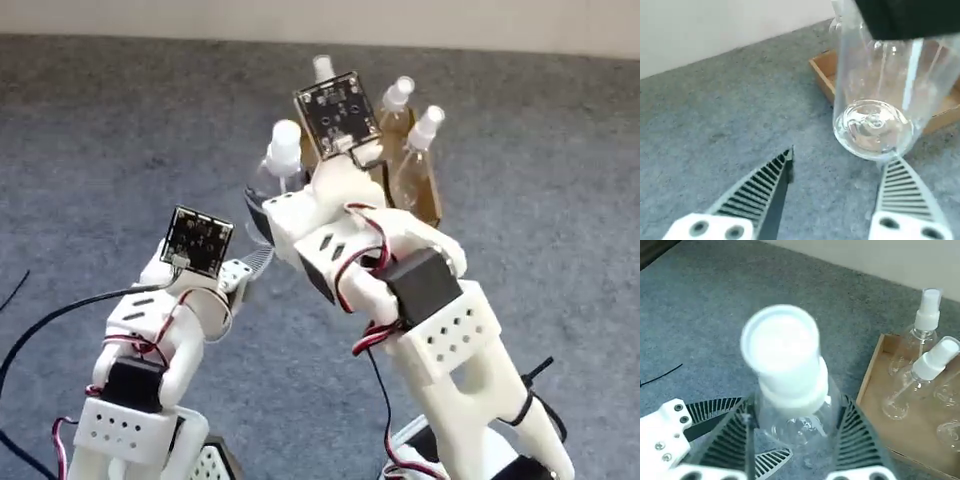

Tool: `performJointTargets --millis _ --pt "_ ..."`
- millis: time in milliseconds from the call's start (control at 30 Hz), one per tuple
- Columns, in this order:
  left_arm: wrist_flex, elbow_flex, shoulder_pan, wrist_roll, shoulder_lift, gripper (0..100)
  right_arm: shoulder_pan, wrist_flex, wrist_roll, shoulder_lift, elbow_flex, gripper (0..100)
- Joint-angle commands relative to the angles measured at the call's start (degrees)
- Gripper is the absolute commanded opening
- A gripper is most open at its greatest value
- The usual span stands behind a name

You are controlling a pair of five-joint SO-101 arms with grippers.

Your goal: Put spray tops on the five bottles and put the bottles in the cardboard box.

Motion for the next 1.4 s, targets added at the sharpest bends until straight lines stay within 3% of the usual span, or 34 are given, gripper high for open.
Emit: performJointTargets --millis 0,133,267,667,1367 --pt "-1.58 -0.13 -2.07 0.70 0.04 25 9.89 0.84 3.34 -0.75 -0.66 0.5" --pt "-1.41 1.45 -3.91 0.62 0.04 25 20.70 -4.09 7.47 -0.84 3.65 0.5" --pt "-1.41 1.80 -3.74 0.62 0.04 25 24.13 -12.62 8.18 -0.84 13.49 0.5" --pt "-5.10 5.05 -3.38 0.62 0.04 25 24.31 -35.03 8.00 -0.66 30.20 0.5" --pt "-4.84 5.23 -1.98 0.70 0.04 25 24.31 -40.57 7.74 15.69 24.22 0.5"
